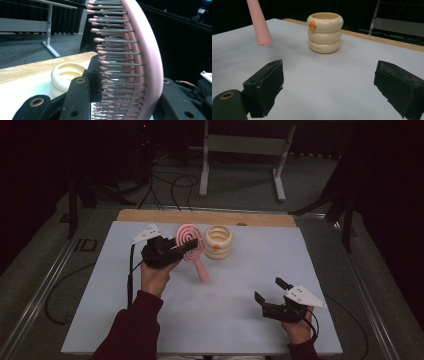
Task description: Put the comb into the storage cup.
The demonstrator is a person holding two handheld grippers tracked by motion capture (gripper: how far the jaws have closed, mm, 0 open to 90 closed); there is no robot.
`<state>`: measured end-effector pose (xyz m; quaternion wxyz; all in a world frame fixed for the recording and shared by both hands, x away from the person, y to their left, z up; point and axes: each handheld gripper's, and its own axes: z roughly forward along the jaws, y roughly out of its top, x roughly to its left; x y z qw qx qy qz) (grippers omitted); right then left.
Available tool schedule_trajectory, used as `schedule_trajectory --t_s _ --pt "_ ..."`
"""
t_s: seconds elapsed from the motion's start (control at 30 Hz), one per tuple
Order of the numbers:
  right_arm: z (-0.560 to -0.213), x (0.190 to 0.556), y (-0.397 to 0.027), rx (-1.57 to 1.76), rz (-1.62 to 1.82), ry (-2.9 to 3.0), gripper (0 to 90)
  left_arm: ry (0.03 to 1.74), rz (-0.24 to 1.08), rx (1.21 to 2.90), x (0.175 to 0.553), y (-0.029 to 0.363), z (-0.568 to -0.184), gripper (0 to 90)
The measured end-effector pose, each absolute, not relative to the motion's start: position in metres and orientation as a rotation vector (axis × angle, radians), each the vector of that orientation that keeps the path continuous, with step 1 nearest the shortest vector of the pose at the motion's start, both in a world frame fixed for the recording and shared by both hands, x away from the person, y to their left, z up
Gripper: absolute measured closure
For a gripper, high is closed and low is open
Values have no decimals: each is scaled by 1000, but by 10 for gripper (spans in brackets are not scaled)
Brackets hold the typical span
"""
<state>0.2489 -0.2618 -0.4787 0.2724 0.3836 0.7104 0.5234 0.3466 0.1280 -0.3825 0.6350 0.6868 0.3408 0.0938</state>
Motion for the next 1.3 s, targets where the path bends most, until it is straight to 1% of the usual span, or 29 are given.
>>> schedule_trajectory --t_s 1.3 --pt "-479 249 -262 1035 1408 1916 92 804 235 1563 366 126 -373 647"
